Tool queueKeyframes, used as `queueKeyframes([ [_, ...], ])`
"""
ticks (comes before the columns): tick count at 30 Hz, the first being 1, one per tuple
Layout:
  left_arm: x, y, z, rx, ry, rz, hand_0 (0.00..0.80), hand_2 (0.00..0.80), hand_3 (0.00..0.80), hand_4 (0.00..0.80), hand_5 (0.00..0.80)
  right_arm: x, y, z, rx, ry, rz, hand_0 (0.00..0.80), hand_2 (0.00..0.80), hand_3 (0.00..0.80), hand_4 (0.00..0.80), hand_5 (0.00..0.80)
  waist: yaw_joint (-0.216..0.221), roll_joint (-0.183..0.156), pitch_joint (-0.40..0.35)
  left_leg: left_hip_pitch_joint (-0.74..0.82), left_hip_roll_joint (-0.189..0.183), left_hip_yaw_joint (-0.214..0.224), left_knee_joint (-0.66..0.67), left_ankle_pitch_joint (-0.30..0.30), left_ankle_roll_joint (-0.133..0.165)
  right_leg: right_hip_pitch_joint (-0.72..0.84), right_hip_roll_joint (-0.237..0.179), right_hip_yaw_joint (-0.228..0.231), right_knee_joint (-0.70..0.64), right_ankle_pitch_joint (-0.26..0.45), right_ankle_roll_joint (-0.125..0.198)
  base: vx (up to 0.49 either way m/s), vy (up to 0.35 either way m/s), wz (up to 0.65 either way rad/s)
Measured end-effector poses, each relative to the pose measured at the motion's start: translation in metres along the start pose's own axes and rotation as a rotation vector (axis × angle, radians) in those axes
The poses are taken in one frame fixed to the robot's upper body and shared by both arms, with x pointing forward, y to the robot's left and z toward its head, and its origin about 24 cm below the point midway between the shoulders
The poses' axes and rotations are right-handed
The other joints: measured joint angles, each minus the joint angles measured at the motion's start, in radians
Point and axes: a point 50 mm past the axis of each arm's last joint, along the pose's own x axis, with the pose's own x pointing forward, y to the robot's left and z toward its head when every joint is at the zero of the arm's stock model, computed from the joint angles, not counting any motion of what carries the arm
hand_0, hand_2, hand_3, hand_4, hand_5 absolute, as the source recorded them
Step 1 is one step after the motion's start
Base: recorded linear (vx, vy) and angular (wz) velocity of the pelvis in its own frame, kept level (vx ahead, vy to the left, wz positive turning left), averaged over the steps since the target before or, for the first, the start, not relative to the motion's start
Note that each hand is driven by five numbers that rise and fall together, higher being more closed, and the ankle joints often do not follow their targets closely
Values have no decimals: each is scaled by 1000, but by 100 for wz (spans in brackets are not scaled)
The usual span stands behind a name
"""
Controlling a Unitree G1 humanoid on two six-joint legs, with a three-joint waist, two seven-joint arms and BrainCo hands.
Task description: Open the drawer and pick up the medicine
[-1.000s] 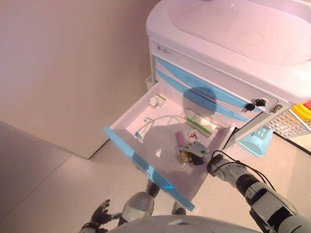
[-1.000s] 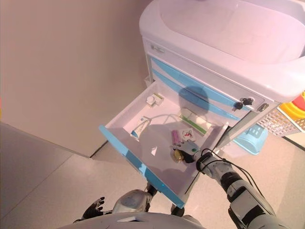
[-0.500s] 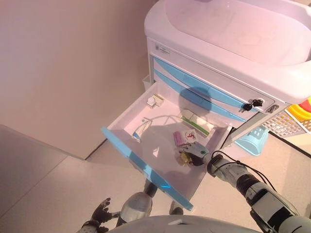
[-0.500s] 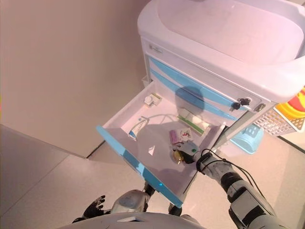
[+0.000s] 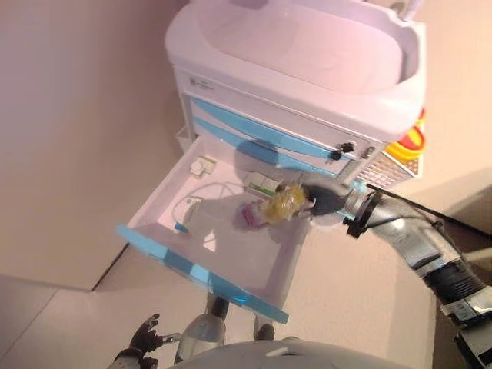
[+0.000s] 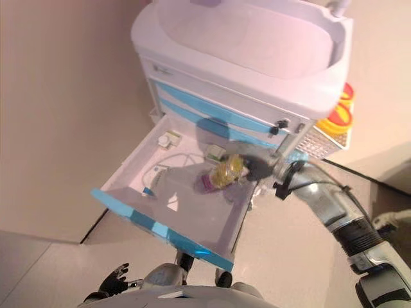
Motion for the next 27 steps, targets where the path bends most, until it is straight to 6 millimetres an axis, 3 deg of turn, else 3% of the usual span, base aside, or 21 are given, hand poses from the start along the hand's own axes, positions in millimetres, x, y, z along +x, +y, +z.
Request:
queueKeyframes([
  [4, 4, 0, 10, 3, -27, -11, 0, 0, 0, 0, 0, 11, -30, 16, 144, -95, -69, 800, 800, 800, 800, 800, -10, 2, -2, 2, 3, 19, -1, 0, 1, -2, 3, 18, -5, 11, -1, -4, 25, -14],
  [11, 5, 0, 10, 3, -9, -19, 0, 0, 0, 0, 0, 15, -97, 30, 140, -137, -340, 800, 800, 800, 800, 800, 0, 13, -22, 5, 4, 20, -2, 1, 1, 8, 8, 18, -17, 20, -3, 0, 0, 0],
  [21, 8, -1, 11, 16, 52, -30, 0, 0, 0, 0, 0, -19, -177, 2, 24, 211, -641, 800, 800, 800, 800, 800, 25, 12, -25, 22, 4, -3, -2, 1, 0, 47, 11, -14, -37, 21, -5, 2, 2, 8],
  [27, 9, 0, 12, 16, 72, -30, 0, 0, 0, 0, 0, -30, -196, -15, -55, 432, -675, 800, 800, 800, 800, 800, 56, 8, -28, 16, 0, -31, -2, 4, -3, 60, 12, -42, -52, 21, -5, 6, 1, 15],
])
